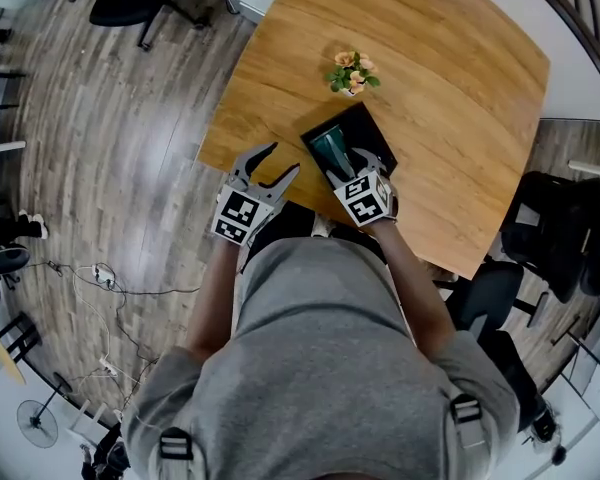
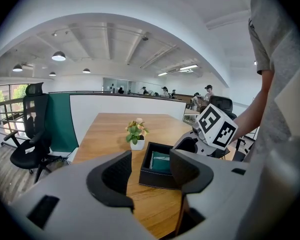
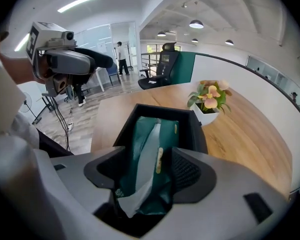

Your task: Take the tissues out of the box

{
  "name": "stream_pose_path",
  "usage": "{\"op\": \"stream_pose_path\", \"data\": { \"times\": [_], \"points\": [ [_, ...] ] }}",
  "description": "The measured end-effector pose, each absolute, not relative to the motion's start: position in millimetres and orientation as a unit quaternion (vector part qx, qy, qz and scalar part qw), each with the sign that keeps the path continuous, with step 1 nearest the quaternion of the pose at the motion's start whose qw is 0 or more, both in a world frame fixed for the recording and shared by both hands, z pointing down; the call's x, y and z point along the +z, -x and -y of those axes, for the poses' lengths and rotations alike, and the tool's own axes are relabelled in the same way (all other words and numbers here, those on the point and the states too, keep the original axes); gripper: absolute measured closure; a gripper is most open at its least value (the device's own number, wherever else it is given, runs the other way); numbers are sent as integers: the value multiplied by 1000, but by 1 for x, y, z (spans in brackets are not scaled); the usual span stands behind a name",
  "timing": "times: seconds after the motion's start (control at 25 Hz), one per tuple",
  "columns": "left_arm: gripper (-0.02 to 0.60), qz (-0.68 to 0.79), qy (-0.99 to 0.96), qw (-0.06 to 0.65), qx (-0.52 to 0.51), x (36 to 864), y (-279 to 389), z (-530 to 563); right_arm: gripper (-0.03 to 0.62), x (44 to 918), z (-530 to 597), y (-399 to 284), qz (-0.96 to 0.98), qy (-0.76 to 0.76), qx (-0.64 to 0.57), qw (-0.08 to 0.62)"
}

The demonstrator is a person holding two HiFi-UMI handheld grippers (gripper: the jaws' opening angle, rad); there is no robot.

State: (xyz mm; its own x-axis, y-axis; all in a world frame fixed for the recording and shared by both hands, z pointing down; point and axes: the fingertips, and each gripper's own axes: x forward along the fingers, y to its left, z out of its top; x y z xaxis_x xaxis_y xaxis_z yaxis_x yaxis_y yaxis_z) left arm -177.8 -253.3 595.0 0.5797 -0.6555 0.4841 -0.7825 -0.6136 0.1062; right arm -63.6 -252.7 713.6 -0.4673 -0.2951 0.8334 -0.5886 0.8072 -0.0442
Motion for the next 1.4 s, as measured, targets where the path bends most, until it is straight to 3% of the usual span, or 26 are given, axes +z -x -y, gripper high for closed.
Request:
{"op": "stream_pose_path", "data": {
  "times": [0.2, 0.56, 1.4],
  "points": [
    [330, 401, -879, 156, 206, 600, 183, 262, 288, 727, 260, 60, 818, -279, 178, 471],
    [330, 381, -886, 158, 211, 608, 188, 264, 371, 733, 256, 64, 806, -259, 164, 506],
    [345, 360, -896, 137, 222, 606, 179, 259, 497, 727, 252, 54, 815, -290, 162, 475]
  ]
}}
